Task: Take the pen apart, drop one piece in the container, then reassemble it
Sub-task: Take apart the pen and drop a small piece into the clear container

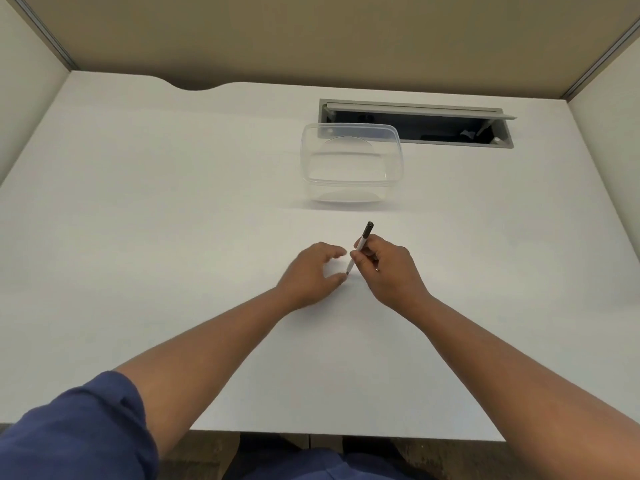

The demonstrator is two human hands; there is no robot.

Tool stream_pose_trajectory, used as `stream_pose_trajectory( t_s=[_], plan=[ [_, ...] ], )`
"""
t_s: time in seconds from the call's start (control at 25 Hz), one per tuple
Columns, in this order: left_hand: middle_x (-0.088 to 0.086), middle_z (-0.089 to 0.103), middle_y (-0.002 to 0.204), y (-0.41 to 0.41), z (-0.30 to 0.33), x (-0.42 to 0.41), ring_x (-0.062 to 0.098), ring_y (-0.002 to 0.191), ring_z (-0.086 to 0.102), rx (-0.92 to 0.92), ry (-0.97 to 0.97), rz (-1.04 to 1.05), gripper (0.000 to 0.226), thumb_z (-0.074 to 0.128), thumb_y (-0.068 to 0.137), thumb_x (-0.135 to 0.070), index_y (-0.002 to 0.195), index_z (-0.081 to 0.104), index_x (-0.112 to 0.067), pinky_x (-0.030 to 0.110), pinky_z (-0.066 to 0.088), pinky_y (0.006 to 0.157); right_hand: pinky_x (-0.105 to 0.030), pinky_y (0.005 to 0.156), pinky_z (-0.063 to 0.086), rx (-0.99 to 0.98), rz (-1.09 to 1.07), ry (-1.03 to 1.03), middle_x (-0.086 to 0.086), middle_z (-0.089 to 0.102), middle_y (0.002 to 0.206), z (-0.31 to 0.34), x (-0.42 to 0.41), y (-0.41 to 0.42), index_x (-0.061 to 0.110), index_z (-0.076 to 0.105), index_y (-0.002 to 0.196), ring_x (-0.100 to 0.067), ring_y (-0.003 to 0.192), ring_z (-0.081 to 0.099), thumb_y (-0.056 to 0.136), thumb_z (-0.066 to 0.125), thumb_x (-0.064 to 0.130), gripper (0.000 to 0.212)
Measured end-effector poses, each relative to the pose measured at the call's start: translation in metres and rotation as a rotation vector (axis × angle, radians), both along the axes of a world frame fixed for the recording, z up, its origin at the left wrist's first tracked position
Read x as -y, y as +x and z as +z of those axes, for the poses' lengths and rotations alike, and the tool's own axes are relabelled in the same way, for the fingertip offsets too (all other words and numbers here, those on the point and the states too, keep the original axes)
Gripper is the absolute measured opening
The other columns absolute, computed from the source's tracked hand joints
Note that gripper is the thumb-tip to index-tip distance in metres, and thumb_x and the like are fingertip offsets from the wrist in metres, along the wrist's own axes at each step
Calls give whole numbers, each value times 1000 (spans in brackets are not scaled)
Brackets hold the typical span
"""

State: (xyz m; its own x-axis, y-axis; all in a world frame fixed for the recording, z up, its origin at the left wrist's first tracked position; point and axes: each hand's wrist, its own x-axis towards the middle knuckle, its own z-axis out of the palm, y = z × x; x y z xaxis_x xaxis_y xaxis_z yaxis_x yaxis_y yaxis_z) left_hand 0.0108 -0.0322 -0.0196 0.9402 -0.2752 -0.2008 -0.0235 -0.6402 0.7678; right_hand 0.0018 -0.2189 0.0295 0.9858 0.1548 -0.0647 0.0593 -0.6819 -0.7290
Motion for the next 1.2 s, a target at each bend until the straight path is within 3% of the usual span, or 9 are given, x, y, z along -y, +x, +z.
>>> stream_pose_trajectory(
  t_s=[0.16,0.32,0.44,0.56,0.76,1.0,1.2],
  plan=[
    [-10,70,98,-8,2,19,8,86,66,-70,-91,64,12,70,89,-25,99,70,-32,24,54,78,-41,65,53,16,59,-83,3,69,76,2,-6,3,18,62,95,-20,67,60,96,57,29,13],
    [-9,71,79,-9,4,19,1,68,62,-64,-118,108,10,65,92,-18,88,70,-25,14,46,65,-33,70,53,-1,65,-66,6,72,87,2,-7,3,19,64,107,-14,74,62,96,61,31,17],
    [-4,76,86,-6,4,17,7,77,71,-154,-236,217,6,69,90,-16,95,72,-19,19,54,73,-29,74,53,-77,-28,-6,9,70,91,-3,-2,0,20,63,114,-7,75,63,93,65,27,23],
    [3,76,89,-5,4,13,17,83,76,-282,-429,355,10,71,89,-12,99,71,-13,33,60,81,-32,80,53,-152,-29,-70,7,68,96,-13,3,-5,20,63,114,-11,79,63,89,68,21,26],
    [16,70,92,-8,14,11,24,86,74,-472,-711,426,15,71,90,-3,105,67,0,30,60,79,-30,78,50,-153,25,-83,5,68,99,-18,-4,-9,19,69,104,-14,81,64,88,70,23,17],
    [10,71,92,-10,19,9,21,87,69,-594,-812,443,17,75,87,-6,103,70,-4,30,59,81,-31,72,54,-129,7,-68,9,72,84,-16,-12,-7,24,72,89,-10,71,63,85,72,26,4],
    [6,71,85,-12,26,6,22,84,71,-615,-769,422,21,77,86,-11,105,69,-5,29,60,77,-29,66,50,-147,-2,-86,11,68,74,-16,-14,-8,24,71,82,-4,66,57,87,69,26,6]
  ],
)
